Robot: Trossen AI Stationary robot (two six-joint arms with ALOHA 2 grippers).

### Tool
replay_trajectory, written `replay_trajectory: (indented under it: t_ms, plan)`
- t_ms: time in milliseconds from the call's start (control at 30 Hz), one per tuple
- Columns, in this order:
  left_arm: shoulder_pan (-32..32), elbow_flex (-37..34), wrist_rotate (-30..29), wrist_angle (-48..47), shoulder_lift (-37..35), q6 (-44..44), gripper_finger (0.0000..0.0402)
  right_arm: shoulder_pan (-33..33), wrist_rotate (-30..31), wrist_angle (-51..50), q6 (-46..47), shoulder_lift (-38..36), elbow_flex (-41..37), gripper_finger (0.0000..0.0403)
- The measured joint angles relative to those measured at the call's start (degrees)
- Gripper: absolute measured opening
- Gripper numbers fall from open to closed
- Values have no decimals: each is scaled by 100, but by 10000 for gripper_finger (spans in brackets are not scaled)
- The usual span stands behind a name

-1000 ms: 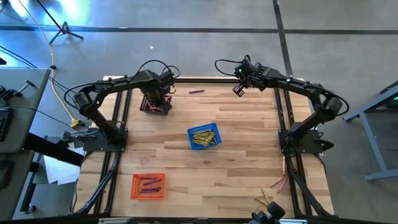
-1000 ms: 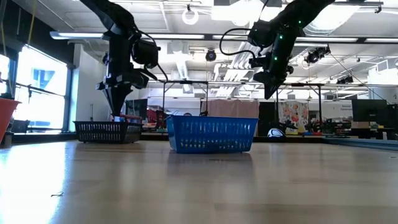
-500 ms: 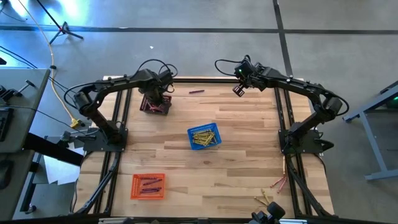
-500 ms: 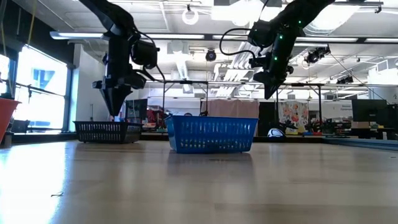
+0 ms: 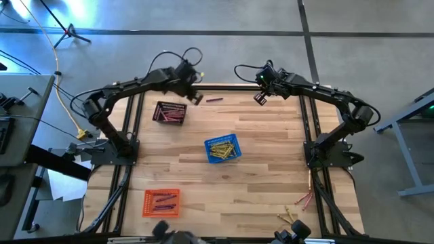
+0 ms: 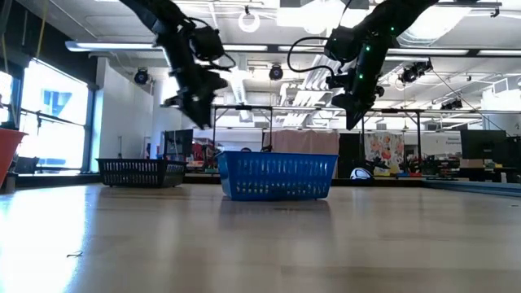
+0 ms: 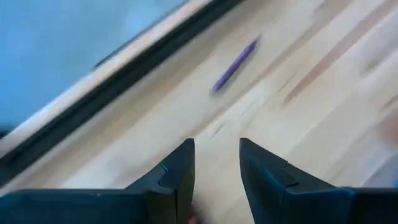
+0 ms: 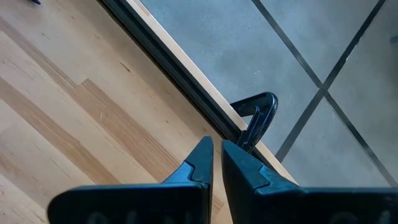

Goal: Sort crayons
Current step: Put the violet crayon into the orange basket

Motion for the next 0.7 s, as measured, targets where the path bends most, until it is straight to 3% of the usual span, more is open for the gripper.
replay_trajectory:
  t_ms: [133,267,500,700]
  plan:
    - [44,368,553,615,586,169,113,2,-2,0,0,0,0,16]
    - [27,1078,601,554,1494,697,113,1,-1,-2,0,0,0,16]
    - [28,2726,509,-538,2942,1764,113,2,-1,-2,0,0,0,16]
    - [29,3529,487,-943,3665,2166,113,2,2,-2,0,0,0,16]
